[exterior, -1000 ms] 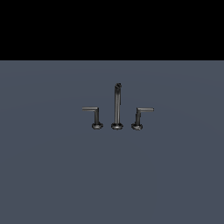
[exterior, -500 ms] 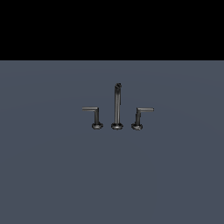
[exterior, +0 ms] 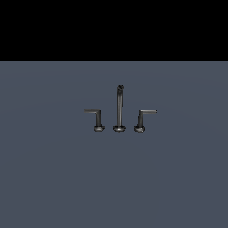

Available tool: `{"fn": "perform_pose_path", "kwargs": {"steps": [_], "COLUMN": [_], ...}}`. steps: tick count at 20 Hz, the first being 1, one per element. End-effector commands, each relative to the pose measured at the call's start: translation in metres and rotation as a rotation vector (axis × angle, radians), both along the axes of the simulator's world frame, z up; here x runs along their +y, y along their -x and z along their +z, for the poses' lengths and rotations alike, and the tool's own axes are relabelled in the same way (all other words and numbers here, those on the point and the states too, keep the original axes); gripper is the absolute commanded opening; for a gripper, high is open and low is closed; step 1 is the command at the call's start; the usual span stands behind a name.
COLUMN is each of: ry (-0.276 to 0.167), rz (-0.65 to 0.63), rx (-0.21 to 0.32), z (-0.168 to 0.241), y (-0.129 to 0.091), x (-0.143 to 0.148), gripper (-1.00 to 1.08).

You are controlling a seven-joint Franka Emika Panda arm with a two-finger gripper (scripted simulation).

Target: Turn on the faucet by rotating a designated handle.

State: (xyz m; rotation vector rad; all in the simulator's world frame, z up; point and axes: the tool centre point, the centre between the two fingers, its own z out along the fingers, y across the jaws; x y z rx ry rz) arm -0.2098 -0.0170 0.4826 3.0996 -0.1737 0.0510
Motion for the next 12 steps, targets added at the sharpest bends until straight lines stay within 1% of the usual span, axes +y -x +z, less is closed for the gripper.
{"fn": "perform_pose_path", "kwargs": {"steps": [1,5,12], "ry": [-0.002,-0.006,-0.014], "rz": [-0.045,-0.137,-0.336], "rx": [0.0,-0.001,-0.003], "z": [-0.005,-0.016,-0.049], "y": [-0.013,-0.039,-0.095], "x": [-0.003,-0.009,-0.023], "gripper": [-1.0,-1.0,-1.0]}}
